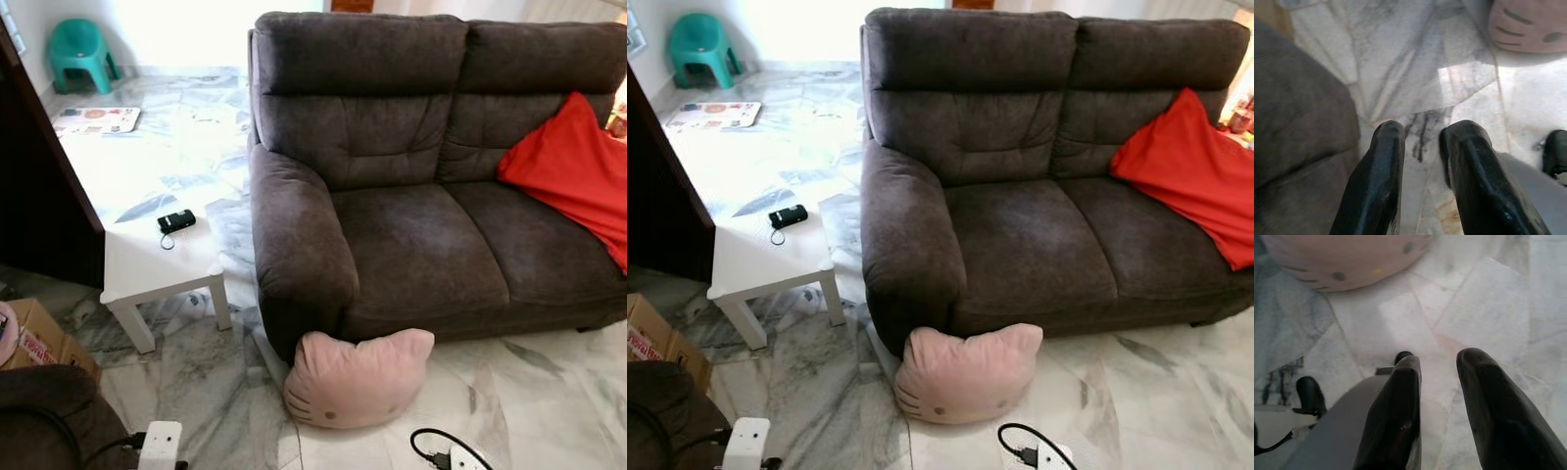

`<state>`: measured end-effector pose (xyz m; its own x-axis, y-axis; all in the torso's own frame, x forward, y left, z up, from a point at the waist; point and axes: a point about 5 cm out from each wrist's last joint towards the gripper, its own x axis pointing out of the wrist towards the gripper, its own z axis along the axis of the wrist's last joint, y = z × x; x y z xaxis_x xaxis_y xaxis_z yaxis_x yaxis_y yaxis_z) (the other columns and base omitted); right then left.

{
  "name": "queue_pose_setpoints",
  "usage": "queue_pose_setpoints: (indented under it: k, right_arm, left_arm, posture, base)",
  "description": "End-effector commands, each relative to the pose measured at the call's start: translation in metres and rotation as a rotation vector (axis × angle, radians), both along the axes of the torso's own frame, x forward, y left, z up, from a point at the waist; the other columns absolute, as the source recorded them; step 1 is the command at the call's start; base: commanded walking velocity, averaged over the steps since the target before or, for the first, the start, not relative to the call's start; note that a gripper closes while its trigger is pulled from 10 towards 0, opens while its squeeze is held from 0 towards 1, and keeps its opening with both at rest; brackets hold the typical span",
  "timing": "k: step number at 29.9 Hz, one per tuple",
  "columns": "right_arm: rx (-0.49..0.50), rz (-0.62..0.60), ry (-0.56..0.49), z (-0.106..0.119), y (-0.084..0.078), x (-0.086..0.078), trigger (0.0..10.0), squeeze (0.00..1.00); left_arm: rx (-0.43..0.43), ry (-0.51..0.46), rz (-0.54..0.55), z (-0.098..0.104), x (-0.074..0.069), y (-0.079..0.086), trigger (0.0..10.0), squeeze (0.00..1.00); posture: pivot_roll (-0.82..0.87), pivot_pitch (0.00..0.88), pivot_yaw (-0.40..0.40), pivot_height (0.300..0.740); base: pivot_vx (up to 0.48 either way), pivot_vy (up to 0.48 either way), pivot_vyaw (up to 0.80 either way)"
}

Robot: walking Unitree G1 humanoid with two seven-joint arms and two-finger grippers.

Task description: Move the pillow to the sofa from floor

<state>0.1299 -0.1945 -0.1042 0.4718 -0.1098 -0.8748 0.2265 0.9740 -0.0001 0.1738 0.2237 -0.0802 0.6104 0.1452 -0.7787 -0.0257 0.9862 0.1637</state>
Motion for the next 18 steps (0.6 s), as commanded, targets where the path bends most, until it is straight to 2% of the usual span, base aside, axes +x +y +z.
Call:
queue_pose_setpoints:
  k: [1, 8, 12, 17, 18]
  right_arm:
    - [-0.011, -0.006, -0.009, 0.0012, -0.0048, 0.001, 10.0, 0.0]
    - [-0.008, -0.001, -0.016, 0.0016, -0.0044, 0.0022, 10.0, 0.0]
    - [-0.015, 0.029, -0.016, 0.0018, -0.004, 0.0028, 10.0, 0.0]
    - [-0.015, 0.027, -0.02, 0.0024, -0.0034, 0.0049, 10.0, 0.0]
    - [-0.013, 0.023, -0.022, 0.0025, -0.0035, 0.0053, 10.0, 0.0]
  left_arm:
    - [-0.002, -0.002, -0.002, 0.0002, 0.0009, -0.001, 10.0, 0.0]
    - [0.012, -0.006, 0.006, 0.0012, 0.0026, 0.0003, 10.0, 0.0]
    - [0.015, -0.009, 0.009, 0.0019, 0.0036, 0.0009, 10.0, 0.0]
    - [0.017, -0.016, 0.013, 0.0026, 0.0048, 0.0011, 10.0, 0.0]
    - [0.017, -0.016, 0.013, 0.0026, 0.0049, 0.0011, 10.0, 0.0]
  posture:
    - [0.06, 0.0, -0.057, 0.74]
    - [0.06, 0.0, -0.056, 0.74]
    - [0.06, 0.0, -0.057, 0.74]
    - [0.06, 0.0, -0.06, 0.74]
    - [0.06, 0.0, -0.06, 0.74]
  base:
    - [0.0, 0.0, 0.0]
    - [0.0, 0.0, 0.0]
    - [0.0, -0.297, 0.0]
    - [0.0, -0.37, 0.76]
    - [0.0, -0.371, 0.0]
